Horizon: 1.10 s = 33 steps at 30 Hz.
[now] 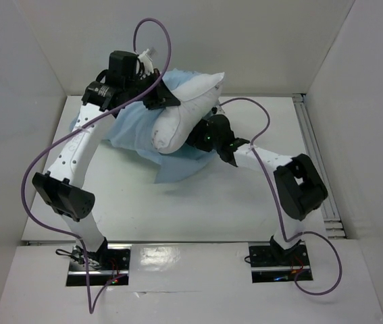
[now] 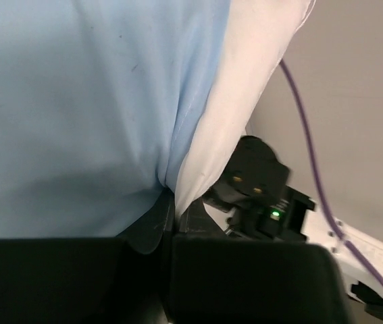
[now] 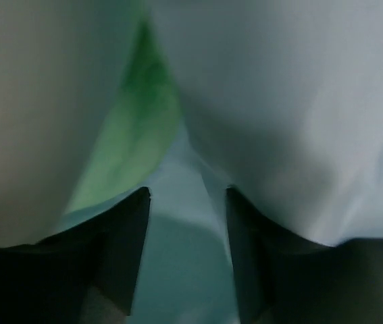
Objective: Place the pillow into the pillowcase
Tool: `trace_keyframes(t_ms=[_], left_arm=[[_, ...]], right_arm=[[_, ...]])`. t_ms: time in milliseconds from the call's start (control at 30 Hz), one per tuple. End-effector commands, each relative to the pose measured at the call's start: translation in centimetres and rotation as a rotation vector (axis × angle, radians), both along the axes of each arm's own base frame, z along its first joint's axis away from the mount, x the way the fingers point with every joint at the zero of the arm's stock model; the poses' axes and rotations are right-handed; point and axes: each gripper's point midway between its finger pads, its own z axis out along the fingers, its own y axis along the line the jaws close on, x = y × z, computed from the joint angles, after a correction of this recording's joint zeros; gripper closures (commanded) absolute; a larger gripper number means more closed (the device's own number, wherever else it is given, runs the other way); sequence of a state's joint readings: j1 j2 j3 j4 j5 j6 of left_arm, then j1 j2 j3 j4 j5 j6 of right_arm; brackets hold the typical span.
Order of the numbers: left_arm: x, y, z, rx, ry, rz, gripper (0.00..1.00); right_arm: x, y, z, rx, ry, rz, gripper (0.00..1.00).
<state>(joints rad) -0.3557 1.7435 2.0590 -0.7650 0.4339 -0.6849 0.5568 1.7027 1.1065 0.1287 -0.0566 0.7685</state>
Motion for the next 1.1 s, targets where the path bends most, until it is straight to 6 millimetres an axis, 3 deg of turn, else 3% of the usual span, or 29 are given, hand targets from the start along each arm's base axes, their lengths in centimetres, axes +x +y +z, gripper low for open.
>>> trace_keyframes(t_ms=[0,100,200,300,333,400,433,467,500,533,733,833,867,900,1067], left_arm=[[-0.6,-1.1,7.1,-0.172,-0.171,-0.077,1.0],[-0.5,-1.6,7.1,-0.185,-0.16,-0.097,1.0],[-0.3,-1.1,7.4,-0.2,-0.158,-0.099,1.0],[-0.4,-1.3,6.4,-0.205,-0.132,-0.105,1.0],[-0.9,-1.2,6.5,-0.209,-0.13,-0.115,1.0],[-1.0,-1.2,6.6,-0.218,-0.128,-0.112,1.0],[-0.7,-0.9,6.4,-0.22,-0.128,-0.11,1.0],[-1.0,-0.8,6.9,-0.223,-0.138,-0.111,1.0],[-0.7,-0.4,6.6,-0.226,-0.123,-0.095,1.0],[-1.1,-0.4,7.1,-0.234,-0.138,-0.108,1.0],[-0.4,0.9,5.7,-0.221,-0.112,-0.066,1.0],[0.3,1.2,5.2,-0.204,-0.122,-0.036,1.0],[0.7,1.3,4.0,-0.185,-0.108,-0.019,1.0],[1.1,1.4,3.2,-0.176,-0.092,-0.007,1.0],[2.3,1.6,-1.0,-0.135,-0.03,0.03,1.0]], right_arm=[[4.1,1.7,2.6,0.019,-0.132,-0.039,0.42],[6.2,1.4,1.4,-0.038,-0.135,-0.099,0.29],[8.6,1.1,0.0,-0.053,-0.124,-0.196,0.26],[10.5,0.6,-1.9,-0.043,-0.097,-0.338,0.26],[11.3,0.4,-3.5,-0.063,-0.067,-0.375,0.29],[12.3,-0.3,-4.8,-0.096,-0.05,-0.447,0.46],[12.9,-1.0,-5.2,-0.103,-0.033,-0.489,0.59],[13.1,-1.3,-5.5,-0.123,-0.028,-0.505,0.83],[13.5,-2.0,-5.5,-0.123,-0.027,-0.519,0.93],[14.0,-3.0,-4.9,-0.117,-0.032,-0.538,1.0],[12.3,-8.9,-1.9,-0.104,-0.073,-0.553,1.0],[10.2,-9.5,0.6,-0.034,-0.103,-0.439,1.0],[9.7,-10.9,0.2,-0.036,-0.093,-0.413,1.0],[8.7,-10.0,2.6,0.027,-0.121,-0.319,1.0],[5.3,-12.2,6.5,0.081,-0.173,-0.213,1.0]])
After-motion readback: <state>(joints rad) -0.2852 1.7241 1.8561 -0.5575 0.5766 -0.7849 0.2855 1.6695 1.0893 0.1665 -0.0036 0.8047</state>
